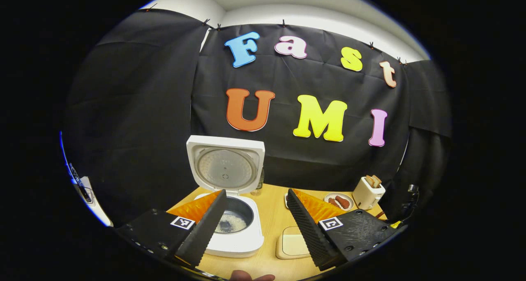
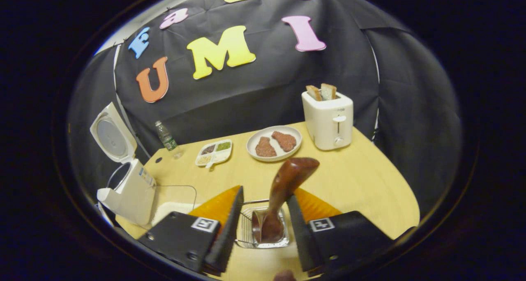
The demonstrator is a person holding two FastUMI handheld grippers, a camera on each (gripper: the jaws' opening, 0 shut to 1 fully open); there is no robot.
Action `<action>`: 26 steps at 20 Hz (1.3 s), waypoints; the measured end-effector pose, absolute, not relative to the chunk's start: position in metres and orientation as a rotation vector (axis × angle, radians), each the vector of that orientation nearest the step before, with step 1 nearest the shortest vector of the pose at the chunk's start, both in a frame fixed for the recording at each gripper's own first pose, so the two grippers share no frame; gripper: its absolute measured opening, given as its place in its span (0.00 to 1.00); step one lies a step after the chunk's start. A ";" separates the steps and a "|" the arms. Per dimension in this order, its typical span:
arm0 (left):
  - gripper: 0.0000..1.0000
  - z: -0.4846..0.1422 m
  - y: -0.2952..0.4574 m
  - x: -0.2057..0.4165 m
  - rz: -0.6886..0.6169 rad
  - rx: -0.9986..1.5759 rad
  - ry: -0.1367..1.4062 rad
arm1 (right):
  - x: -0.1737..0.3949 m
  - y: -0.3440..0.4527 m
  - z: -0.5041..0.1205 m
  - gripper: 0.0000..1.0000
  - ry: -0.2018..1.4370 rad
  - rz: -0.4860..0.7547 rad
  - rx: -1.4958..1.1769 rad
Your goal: Close the left gripper, press the button to open the rice cooker; take a wooden spoon from the chopstick holder with the right hand, scoop a spoonful of rice and pour it into the rice cooker, then put the wooden spoon back into the chopstick holder.
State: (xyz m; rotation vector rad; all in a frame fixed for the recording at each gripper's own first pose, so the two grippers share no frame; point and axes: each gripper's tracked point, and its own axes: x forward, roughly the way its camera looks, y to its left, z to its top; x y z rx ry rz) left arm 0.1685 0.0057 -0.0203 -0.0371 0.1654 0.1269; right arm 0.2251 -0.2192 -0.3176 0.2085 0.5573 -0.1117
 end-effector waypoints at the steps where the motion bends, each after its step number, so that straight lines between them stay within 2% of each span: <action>1: 0.95 -0.013 0.009 0.171 0.125 -0.035 0.155 | 0.224 -0.225 -0.304 0.84 0.536 -0.129 0.204; 5: 0.94 0.029 0.026 0.190 0.121 -0.004 0.084 | 0.221 -0.241 -0.229 0.88 0.413 -0.165 0.193; 6: 0.94 0.041 0.030 0.196 0.119 0.005 0.063 | 0.220 -0.241 -0.207 0.90 0.378 -0.164 0.186; 7: 0.94 0.051 0.036 0.203 0.121 0.016 0.053 | 0.218 -0.240 -0.186 0.98 0.344 -0.159 0.182; 8: 0.94 0.060 0.041 0.210 0.120 0.021 0.045 | 0.217 -0.237 -0.166 0.98 0.313 -0.156 0.180; 14: 0.94 0.082 0.071 0.265 0.084 -0.014 0.136 | 0.190 -0.209 -0.079 1.00 0.184 -0.135 0.148; 17: 0.94 0.080 0.093 0.305 0.076 -0.035 0.191 | 0.168 -0.193 -0.063 1.00 0.157 -0.143 0.167; 21: 0.94 0.039 0.119 0.362 0.098 -0.060 0.329 | 0.132 -0.174 -0.067 1.00 0.169 -0.162 0.188; 26: 0.95 -0.003 0.142 0.386 0.152 -0.069 0.467 | 0.093 -0.179 -0.065 1.00 0.162 -0.227 0.167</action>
